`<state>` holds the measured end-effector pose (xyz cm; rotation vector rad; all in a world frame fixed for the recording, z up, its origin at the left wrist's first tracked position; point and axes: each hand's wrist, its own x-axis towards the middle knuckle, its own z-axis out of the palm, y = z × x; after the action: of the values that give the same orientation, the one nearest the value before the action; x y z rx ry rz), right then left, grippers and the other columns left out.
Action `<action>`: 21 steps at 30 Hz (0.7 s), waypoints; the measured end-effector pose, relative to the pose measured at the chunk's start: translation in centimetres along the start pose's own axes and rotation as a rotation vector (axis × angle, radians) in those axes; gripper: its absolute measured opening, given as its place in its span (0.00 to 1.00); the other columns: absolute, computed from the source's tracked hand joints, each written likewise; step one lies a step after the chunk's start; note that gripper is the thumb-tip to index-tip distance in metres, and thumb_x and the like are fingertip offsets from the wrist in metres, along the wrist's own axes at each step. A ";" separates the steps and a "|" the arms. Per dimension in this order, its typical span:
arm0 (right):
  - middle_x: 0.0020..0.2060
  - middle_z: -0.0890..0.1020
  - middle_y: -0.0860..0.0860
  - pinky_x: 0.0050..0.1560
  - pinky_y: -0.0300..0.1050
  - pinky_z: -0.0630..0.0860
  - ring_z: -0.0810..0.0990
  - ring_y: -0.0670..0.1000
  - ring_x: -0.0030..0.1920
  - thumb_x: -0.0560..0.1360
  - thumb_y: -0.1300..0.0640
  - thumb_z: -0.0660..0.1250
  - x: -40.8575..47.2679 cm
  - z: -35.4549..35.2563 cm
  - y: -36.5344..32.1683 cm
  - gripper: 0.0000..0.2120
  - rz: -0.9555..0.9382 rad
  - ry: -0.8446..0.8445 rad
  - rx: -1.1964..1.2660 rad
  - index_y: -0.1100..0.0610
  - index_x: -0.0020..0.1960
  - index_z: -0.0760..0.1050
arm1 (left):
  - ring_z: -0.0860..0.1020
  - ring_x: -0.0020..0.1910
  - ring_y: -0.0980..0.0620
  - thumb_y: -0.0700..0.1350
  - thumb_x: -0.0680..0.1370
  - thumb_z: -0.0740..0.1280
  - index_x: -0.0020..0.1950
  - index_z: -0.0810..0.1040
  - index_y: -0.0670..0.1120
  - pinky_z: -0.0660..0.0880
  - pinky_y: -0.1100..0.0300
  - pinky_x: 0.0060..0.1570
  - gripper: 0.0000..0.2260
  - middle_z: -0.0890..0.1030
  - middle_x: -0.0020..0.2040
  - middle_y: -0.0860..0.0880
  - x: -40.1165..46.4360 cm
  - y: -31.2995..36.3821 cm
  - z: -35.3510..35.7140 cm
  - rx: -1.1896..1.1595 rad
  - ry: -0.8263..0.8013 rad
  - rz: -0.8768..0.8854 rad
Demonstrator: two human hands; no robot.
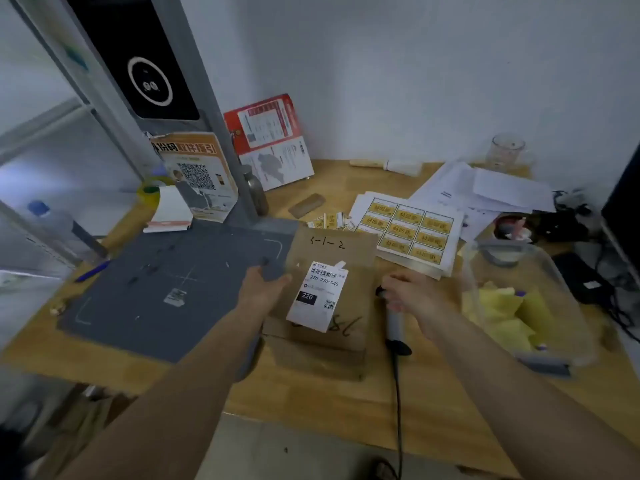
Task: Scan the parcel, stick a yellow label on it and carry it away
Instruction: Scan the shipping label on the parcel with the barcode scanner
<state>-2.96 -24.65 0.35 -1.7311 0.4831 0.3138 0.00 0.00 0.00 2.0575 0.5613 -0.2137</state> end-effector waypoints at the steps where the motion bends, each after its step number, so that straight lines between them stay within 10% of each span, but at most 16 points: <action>1: 0.55 0.78 0.58 0.43 0.42 0.77 0.78 0.54 0.52 0.78 0.56 0.64 0.5 0.4 -0.2 0.12 0.017 -0.021 -0.026 0.61 0.59 0.74 | 0.67 0.71 0.42 0.49 0.75 0.70 0.74 0.62 0.39 0.66 0.49 0.67 0.32 0.68 0.73 0.42 0.3 0.0 0.1 0.005 -0.021 -0.039; 5: 0.61 0.74 0.53 0.61 0.50 0.73 0.74 0.53 0.60 0.76 0.50 0.65 2.1 2.1 0.2 0.22 0.097 -0.053 -0.044 0.57 0.67 0.68 | 0.72 0.66 0.42 0.55 0.72 0.72 0.71 0.67 0.42 0.69 0.47 0.67 0.32 0.74 0.67 0.48 1.3 -0.2 0.7 -0.071 -0.218 -0.159; 10: 0.61 0.76 0.50 0.48 0.43 0.74 0.76 0.48 0.54 0.77 0.50 0.64 3.6 2.9 0.2 0.22 0.084 -0.023 0.167 0.54 0.69 0.67 | 0.79 0.52 0.49 0.46 0.69 0.77 0.52 0.77 0.50 0.75 0.54 0.55 0.15 0.81 0.52 0.50 1.8 0.8 1.9 -0.139 -0.339 -0.065; 17: 0.58 0.81 0.53 0.63 0.56 0.74 0.78 0.55 0.59 0.80 0.56 0.59 7.0 3.4 -0.4 0.12 0.124 0.100 0.329 0.51 0.58 0.79 | 0.76 0.61 0.50 0.44 0.59 0.83 0.71 0.64 0.49 0.72 0.49 0.65 0.45 0.78 0.62 0.52 3.3 -0.4 2.9 -0.190 -0.324 -0.009; 21: 0.55 0.78 0.59 0.54 0.51 0.74 0.77 0.60 0.56 0.76 0.64 0.60 6.7 3.4 1.2 0.10 0.201 0.559 0.087 0.62 0.56 0.73 | 0.73 0.63 0.49 0.41 0.62 0.81 0.74 0.60 0.49 0.72 0.50 0.64 0.46 0.75 0.65 0.50 4.2 -1.2 3.3 -0.243 -0.314 -0.019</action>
<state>2.50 -22.54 -4.49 -1.6772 1.0637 -0.0598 3.32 -1.02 -4.21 1.7409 0.3911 -0.4493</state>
